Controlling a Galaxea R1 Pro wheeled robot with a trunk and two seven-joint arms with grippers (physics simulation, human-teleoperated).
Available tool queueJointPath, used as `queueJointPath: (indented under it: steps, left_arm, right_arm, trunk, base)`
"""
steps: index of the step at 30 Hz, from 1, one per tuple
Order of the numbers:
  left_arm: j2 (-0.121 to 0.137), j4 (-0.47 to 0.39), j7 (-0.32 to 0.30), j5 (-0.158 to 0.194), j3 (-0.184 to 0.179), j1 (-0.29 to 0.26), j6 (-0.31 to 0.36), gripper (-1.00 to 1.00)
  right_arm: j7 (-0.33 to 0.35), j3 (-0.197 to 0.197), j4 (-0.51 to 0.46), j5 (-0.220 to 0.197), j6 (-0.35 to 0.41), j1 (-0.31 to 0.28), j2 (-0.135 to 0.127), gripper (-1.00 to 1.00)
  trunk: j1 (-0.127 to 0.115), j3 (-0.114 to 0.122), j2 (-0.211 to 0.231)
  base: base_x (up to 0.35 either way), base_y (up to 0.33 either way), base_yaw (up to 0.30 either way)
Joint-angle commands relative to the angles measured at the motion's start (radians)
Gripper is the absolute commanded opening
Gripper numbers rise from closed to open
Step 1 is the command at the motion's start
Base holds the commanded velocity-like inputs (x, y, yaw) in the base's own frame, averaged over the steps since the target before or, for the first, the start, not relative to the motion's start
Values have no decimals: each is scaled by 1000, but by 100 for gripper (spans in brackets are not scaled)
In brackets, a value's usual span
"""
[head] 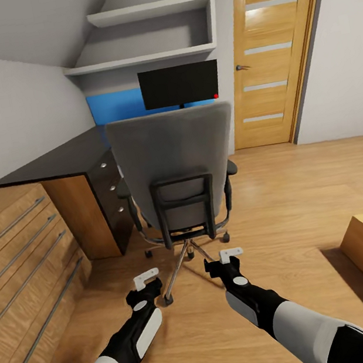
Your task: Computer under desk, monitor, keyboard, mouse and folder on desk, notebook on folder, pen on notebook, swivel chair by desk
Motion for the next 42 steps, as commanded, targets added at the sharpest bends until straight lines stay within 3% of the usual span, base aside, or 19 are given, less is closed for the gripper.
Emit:
queueJointPath:
  steps: [1, 4, 7, 16, 33, 42]
  left_arm:
    - [-2, 1, 8, 7, -23, -1, -1, 100]
    - [-8, 10, 10, 9, -97, -1, -2, 100]
    - [-9, 11, 10, 9, -108, 0, -2, 100]
    - [-10, 12, 10, 9, -119, -1, -2, 100]
    - [-11, 12, 10, 10, -122, -1, -2, 100]
    - [-11, 12, 9, 9, -122, -1, -2, 100]
  right_arm:
    - [-5, 9, 0, -7, -6, -1, -1, 100]
    - [-5, 9, 0, 4, -16, 0, -3, 100]
    - [-5, 9, 1, 6, -42, 1, -4, 100]
    - [-5, 10, 5, 8, -102, 2, -5, 100]
    - [-5, 12, 7, 10, -111, 3, -5, 100]
    - [-5, 12, 7, 41, -110, 3, -3, 100]
  trunk:
    - [0, -1, 0]
    - [0, -1, 0]
    - [0, -1, 0]
    - [0, -1, 0]
    - [0, -1, 0]
    - [0, -1, 0]
  base:
    - [169, -158, 9]
    - [182, -174, 4]
    - [91, -94, 1]
    - [25, -26, 0]
    - [105, -49, 0]
    - [177, -3, 0]
